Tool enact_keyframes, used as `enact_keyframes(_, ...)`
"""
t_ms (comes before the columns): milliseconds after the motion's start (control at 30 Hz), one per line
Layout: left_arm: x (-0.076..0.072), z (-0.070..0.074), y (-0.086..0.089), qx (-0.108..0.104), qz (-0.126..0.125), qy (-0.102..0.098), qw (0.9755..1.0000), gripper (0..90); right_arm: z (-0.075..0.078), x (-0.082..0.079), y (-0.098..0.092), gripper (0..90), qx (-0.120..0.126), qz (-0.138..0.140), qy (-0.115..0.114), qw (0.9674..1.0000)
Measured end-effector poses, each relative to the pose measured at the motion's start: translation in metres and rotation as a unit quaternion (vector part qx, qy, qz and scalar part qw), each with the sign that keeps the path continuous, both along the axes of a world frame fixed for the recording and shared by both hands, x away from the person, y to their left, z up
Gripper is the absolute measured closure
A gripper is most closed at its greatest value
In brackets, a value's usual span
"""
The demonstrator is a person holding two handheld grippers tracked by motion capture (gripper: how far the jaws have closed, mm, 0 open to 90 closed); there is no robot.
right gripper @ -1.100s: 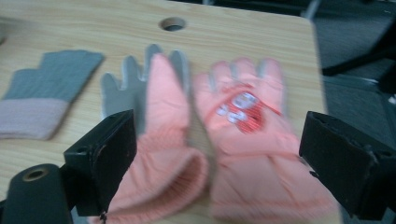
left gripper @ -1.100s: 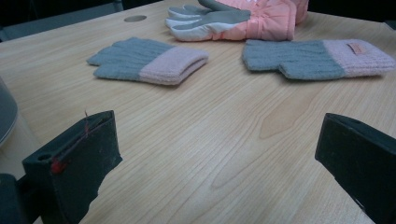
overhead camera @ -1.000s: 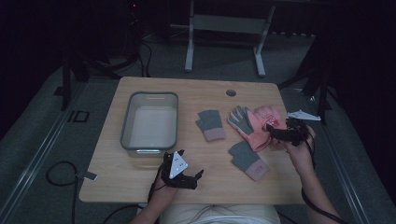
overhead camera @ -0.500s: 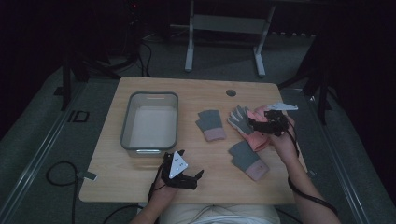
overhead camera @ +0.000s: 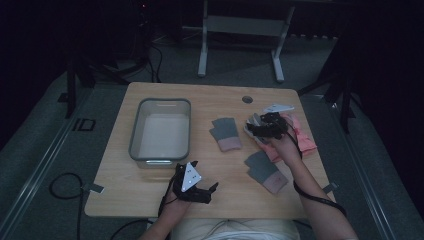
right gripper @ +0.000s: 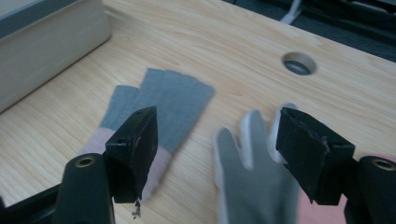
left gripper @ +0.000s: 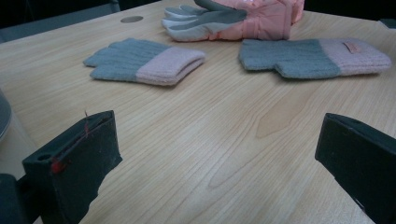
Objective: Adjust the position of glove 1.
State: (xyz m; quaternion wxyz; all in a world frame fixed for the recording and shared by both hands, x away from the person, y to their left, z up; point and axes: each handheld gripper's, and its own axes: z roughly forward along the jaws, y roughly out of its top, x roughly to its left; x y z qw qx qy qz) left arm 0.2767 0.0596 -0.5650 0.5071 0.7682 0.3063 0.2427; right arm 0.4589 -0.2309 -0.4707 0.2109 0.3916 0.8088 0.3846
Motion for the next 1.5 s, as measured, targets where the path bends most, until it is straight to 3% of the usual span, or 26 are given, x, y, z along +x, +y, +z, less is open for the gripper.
enact_keyframes(267, 0.0, 0.0, 0.0, 0.0, 0.0, -0.001, 1.0, 0.0, -0.009, 0.013, 0.025, 41.2, 0.0, 0.023, 0.012, 0.9997)
enact_keyframes(400, -0.001, 0.0, 0.001, -0.003, 0.0, -0.002, 1.0, 0.0, -0.016, 0.02, 0.038, 44.6, -0.013, 0.032, 0.013, 0.9993)
enact_keyframes(533, 0.0, 0.0, 0.001, -0.004, 0.001, 0.0, 1.0, 0.0, -0.024, 0.028, 0.049, 49.2, -0.021, 0.044, 0.032, 0.9983)
enact_keyframes(700, 0.0, 0.0, 0.001, -0.004, 0.001, -0.002, 1.0, 0.0, -0.032, 0.04, 0.062, 56.5, -0.028, 0.063, 0.065, 0.9955)
enact_keyframes(967, 0.0, 0.0, 0.002, -0.008, 0.0, -0.001, 1.0, 0.0, -0.047, 0.053, 0.076, 60.1, -0.061, 0.088, 0.074, 0.9915)
enact_keyframes(1100, 0.0, 0.0, 0.002, -0.009, 0.001, 0.0, 1.0, 0.0, -0.057, 0.059, 0.077, 66.2, -0.076, 0.089, 0.087, 0.9894)
enact_keyframes(1200, 0.0, 0.0, 0.002, -0.01, 0.001, 0.0, 1.0, 0.0, -0.068, 0.063, 0.079, 68.6, -0.087, 0.095, 0.106, 0.986)
enact_keyframes(1300, 0.0, 0.0, 0.002, -0.009, 0.001, 0.0, 1.0, 0.0, -0.069, 0.066, 0.078, 72.7, -0.08, 0.101, 0.11, 0.9855)
enact_keyframes(1500, 0.0, 0.0, 0.002, -0.01, 0.001, 0.001, 0.9999, 0.0, -0.069, 0.061, 0.083, 85.5, -0.08, 0.067, 0.108, 0.9886)
